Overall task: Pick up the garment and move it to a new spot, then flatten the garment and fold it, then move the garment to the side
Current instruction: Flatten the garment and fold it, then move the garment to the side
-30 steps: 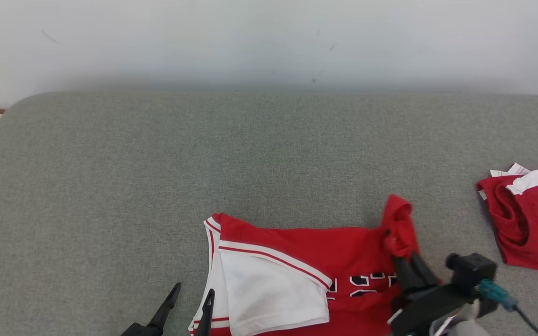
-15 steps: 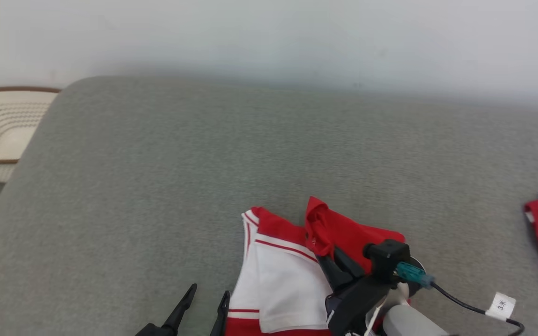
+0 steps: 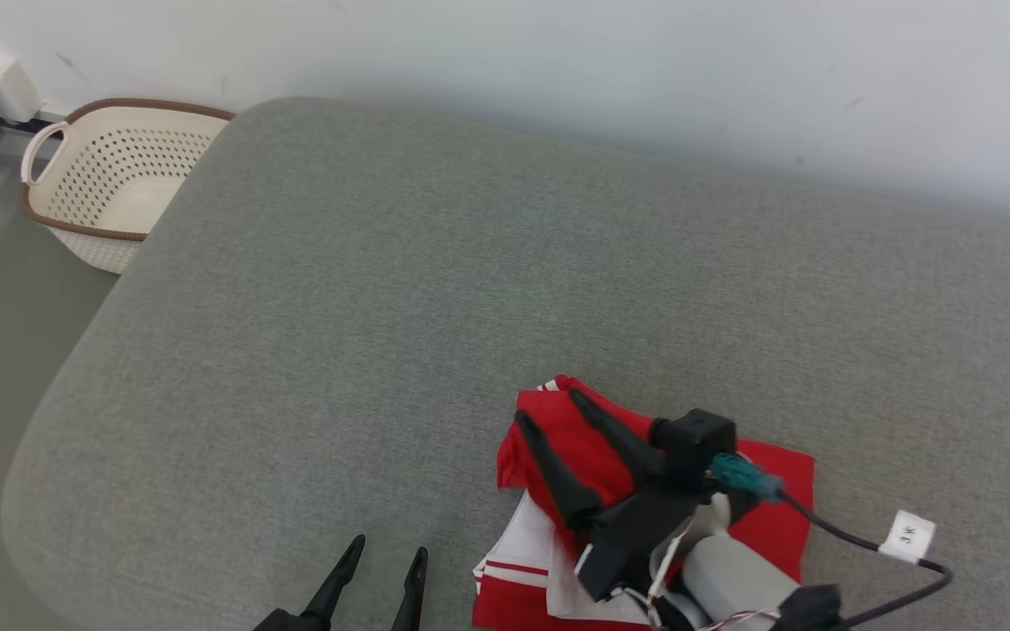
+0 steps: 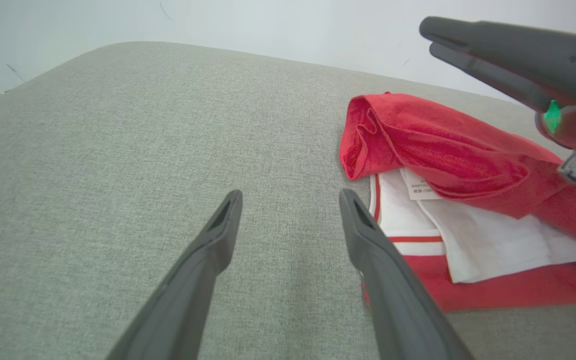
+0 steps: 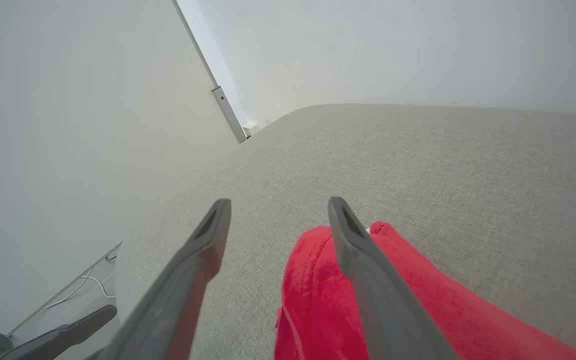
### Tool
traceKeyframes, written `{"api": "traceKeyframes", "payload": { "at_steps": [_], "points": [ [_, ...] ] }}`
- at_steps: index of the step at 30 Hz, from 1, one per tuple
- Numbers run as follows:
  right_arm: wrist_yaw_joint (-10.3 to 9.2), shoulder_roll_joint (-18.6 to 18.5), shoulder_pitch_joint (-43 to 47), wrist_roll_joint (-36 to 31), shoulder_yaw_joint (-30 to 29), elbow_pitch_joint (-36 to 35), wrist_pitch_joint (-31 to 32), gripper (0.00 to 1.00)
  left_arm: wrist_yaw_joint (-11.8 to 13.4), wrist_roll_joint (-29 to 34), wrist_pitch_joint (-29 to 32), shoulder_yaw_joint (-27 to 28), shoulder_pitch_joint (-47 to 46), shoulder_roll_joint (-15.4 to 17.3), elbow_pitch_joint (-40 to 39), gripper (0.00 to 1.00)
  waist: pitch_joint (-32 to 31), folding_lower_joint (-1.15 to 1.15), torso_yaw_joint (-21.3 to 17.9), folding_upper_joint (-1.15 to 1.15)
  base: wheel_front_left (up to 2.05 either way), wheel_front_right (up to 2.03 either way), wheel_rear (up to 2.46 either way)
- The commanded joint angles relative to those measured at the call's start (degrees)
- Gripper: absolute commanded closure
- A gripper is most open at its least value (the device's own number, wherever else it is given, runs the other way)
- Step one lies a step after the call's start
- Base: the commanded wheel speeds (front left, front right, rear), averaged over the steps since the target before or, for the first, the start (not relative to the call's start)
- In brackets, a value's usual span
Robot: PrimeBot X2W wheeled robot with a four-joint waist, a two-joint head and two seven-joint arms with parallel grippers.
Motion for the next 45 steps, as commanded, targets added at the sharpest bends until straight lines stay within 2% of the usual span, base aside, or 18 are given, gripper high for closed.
{"api": "traceKeyframes", "payload": {
  "at_steps": [1, 5, 9, 15, 22, 31, 32, 33, 34, 45],
  "points": [
    [-0.06, -0.9, 0.7, 0.1, -0.4, -0.3, 0.0, 0.00, 0.0, -0.6, -0.2, 0.1, 0.2, 0.0, -0.1, 0.00, 0.0, 0.00, -1.1, 0.00, 0.00, 0.00, 0.00],
    [-0.06, -2.6, 3.0, 0.5, -4.1, -3.8, 0.0, 0.00, 0.0, -0.7, -0.2, 0.3, -0.3, 0.0, -0.4, 0.00, -0.1, 0.00, -3.8, 0.00, 0.00, 0.00, 0.00],
    [-0.06, -4.9, 7.6, -0.1, -10.3, -6.2, 0.0, 0.00, 0.2, -0.3, -0.2, 0.7, -0.7, 0.0, -0.7, 0.00, -0.3, 0.00, -6.1, 0.00, 0.00, 0.00, 0.00],
    [-0.06, -6.4, 14.5, -1.1, -16.9, -5.4, 0.0, 0.00, 0.0, 0.2, -0.2, 1.0, -0.8, 0.0, -0.8, 0.00, -0.6, 0.00, -7.4, 0.00, 0.00, 0.00, 0.00],
    [-0.06, -5.2, 16.6, -1.0, -20.0, -2.4, 0.0, 0.00, -0.5, 0.4, -0.2, 0.8, -0.6, 0.0, -0.7, 0.00, -0.1, 0.00, -6.4, 0.00, 0.00, 0.00, 0.00],
    [-0.06, -3.5, 15.0, 0.0, -22.1, 4.4, 0.1, 0.00, -0.7, 0.8, -0.2, 0.7, -1.1, 0.0, -0.7, 0.00, 0.1, 0.00, -2.8, 0.00, 0.00, 0.00, 0.00],
    [-0.06, -3.4, 14.8, 0.0, -21.7, 5.0, 0.1, 0.05, -0.7, 0.9, -0.2, 0.7, -1.0, 0.0, -0.7, 0.00, 0.1, 0.00, -2.6, 0.00, 0.00, 0.00, 0.00],
    [-0.06, -3.3, 14.6, 0.1, -21.4, 5.3, 0.1, 0.50, -0.7, 0.9, -0.2, 0.8, -0.9, 0.0, -0.8, 0.00, 0.0, 0.00, -2.5, 0.00, 0.00, 0.00, 0.00],
    [-0.05, -3.2, 14.5, 0.3, -21.2, 5.3, 0.1, 1.00, -0.6, 0.9, -0.2, 0.8, -0.8, 0.0, -0.8, 0.00, 0.0, 0.00, -2.5, 0.00, 0.00, 0.00, 0.00],
    [-0.05, -6.3, 12.4, -2.2, -23.4, -0.7, 0.0, 1.00, -0.1, 0.3, -0.2, 0.9, -0.2, 0.0, -1.2, 0.00, -1.0, 0.00, -5.0, 0.00, 0.00, 0.00, 0.00]
  ]
}}
